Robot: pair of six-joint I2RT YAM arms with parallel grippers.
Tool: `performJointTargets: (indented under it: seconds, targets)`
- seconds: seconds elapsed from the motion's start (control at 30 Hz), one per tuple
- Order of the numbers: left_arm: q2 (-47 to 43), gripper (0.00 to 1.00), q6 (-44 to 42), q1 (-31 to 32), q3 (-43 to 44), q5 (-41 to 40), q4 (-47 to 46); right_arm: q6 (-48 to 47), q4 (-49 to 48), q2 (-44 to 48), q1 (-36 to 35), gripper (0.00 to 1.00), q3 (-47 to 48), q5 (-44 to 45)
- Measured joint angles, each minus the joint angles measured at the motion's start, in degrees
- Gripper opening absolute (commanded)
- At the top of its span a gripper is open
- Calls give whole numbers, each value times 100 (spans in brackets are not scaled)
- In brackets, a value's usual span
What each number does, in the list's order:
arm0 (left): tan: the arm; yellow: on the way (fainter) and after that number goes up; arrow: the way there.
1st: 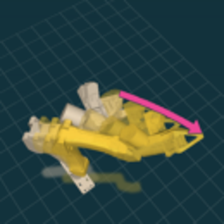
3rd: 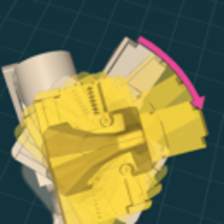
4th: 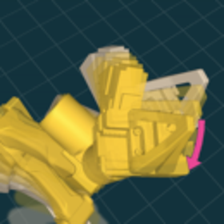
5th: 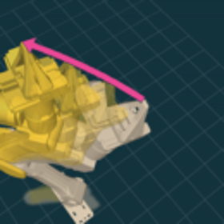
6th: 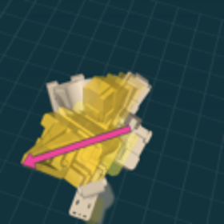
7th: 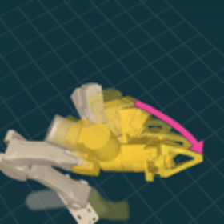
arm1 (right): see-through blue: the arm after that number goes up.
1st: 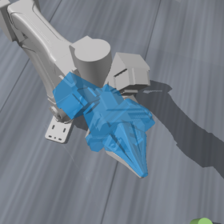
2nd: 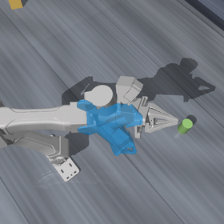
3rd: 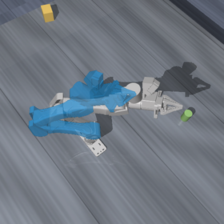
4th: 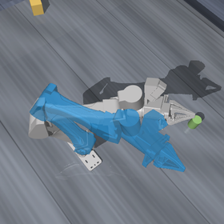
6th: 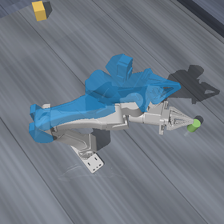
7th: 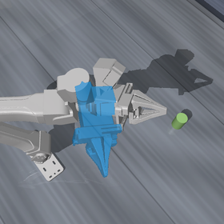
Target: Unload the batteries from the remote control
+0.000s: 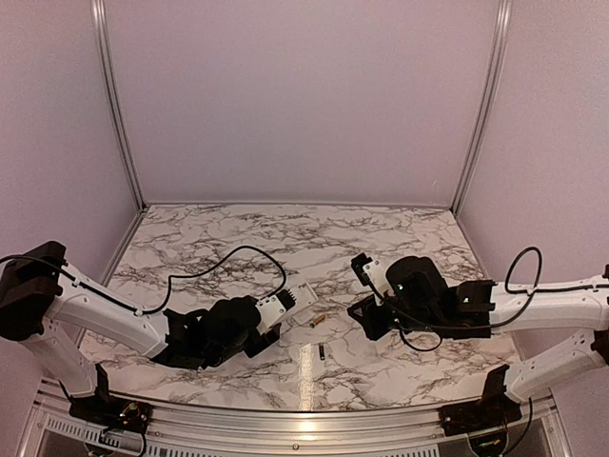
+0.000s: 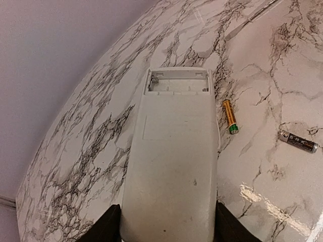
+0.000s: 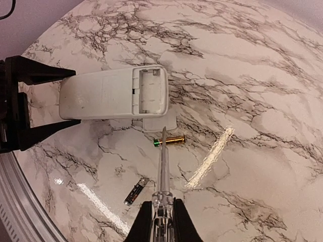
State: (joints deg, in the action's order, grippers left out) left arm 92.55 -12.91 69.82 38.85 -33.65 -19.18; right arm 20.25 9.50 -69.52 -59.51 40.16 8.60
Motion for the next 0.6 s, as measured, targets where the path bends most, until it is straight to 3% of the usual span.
performJointTargets:
  seconds: [0.3, 0.6]
  targets:
    - [-173, 0, 1722, -50, -186, -258, 621, 702, -442, 201, -2, 0, -868, 1099]
    - [-365, 0, 3593, -57, -343, -610, 1309, 1088, -745, -459, -2, 0, -935, 2006]
